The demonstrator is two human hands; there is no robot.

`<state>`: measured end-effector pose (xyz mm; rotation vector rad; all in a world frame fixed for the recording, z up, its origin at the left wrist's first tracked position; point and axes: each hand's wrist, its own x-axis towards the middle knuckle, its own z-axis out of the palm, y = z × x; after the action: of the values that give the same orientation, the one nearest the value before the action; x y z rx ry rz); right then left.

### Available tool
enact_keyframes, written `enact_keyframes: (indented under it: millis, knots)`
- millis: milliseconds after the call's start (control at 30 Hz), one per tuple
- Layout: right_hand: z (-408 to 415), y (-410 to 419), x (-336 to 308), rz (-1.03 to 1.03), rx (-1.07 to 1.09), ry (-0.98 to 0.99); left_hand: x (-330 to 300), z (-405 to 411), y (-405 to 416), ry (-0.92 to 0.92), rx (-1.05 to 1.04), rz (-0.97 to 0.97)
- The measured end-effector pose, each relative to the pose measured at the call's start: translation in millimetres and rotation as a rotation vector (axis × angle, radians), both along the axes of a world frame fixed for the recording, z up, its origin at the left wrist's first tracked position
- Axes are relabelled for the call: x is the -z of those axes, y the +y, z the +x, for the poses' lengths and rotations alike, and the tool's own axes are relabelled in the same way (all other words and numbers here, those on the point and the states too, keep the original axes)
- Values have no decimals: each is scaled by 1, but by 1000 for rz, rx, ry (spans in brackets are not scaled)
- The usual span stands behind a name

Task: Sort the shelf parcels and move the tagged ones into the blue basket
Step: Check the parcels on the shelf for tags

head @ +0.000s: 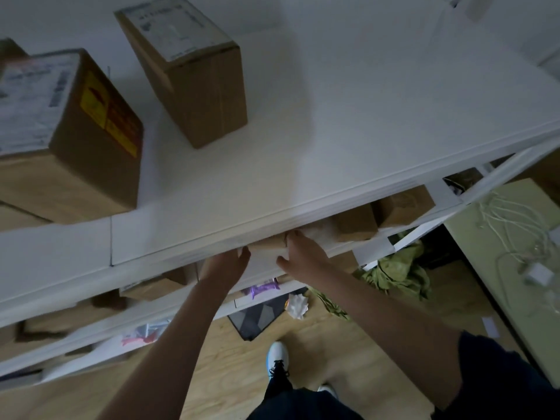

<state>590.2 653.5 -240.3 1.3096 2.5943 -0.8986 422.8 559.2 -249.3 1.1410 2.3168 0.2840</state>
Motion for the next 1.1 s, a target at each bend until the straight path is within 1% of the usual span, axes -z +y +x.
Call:
enact_keyframes:
  millis: [67, 233, 300, 400, 467, 600, 700, 800, 900, 967, 1033, 1100]
  knots:
    - [15, -13, 2, 16, -11, 9, -7, 22, -16, 69, 20, 131]
    - [57, -44, 10, -6, -40, 59, -4, 65, -60, 50, -5, 191]
    - [73, -52, 14, -48, -20, 83, -3, 79, -75, 45, -21, 211]
    - [92, -59, 21, -127, 47, 143, -9, 97, -90, 82, -16, 206]
    - [98, -62, 27, -184, 54, 127, -15, 103, -91, 110, 11, 224]
    - [94, -63, 38, -340, 85, 197, -25, 109, -86, 198, 64, 193]
    - [87, -61, 45, -389, 129, 214, -28, 109, -85, 262, 106, 157]
    - [83, -60, 42, -381, 134, 261, -25, 103, -88, 302, 105, 135]
    - [81, -59, 32, -321, 169, 362, -24, 93, -92, 288, 75, 130]
    - [79, -60, 21, -329, 195, 418, -22, 86, -95, 255, 45, 156]
    - [74, -62, 10, -328, 216, 429, -20, 78, -101, 213, 3, 172]
    - [65, -67, 0, -304, 190, 422, -17, 67, -107, 158, -40, 175]
